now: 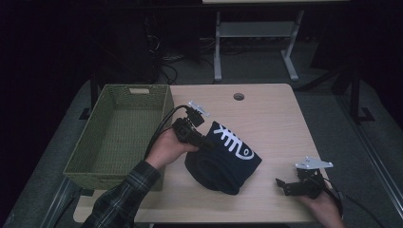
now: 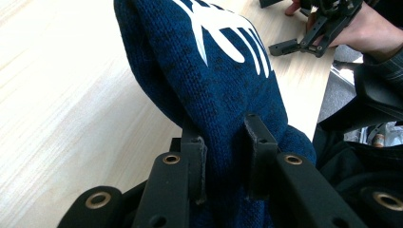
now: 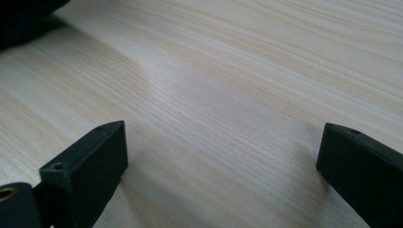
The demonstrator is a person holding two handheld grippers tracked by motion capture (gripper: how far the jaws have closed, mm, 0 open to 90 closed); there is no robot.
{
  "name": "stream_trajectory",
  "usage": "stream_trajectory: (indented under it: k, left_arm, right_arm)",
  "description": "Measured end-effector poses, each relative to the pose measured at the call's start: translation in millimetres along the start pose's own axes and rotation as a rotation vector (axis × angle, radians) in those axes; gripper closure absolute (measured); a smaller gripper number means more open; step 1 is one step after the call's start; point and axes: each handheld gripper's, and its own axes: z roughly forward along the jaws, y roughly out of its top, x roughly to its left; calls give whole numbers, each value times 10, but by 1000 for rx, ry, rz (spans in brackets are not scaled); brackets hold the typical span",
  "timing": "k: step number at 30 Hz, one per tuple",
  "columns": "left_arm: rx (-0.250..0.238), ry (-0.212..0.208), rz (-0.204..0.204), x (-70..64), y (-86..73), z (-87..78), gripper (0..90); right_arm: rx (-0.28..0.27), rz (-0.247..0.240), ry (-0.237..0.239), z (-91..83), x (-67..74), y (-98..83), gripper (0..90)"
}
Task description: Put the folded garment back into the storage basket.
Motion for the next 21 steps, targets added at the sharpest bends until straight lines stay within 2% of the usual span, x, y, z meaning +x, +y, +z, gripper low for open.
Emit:
stream_trajectory:
  k: [5, 16, 21]
  left_arm:
    - [-5, -7, -5, 1, 29, -110, 743]
    - [5, 22, -4, 4, 71, -413, 743]
    - [-14, 26, -11, 6, 61, -549, 742]
  right_arm:
    - [0, 0, 0, 0, 0, 0, 28]
    - [0, 0, 0, 0, 0, 0, 28]
    - [0, 0, 0, 0, 0, 0, 27]
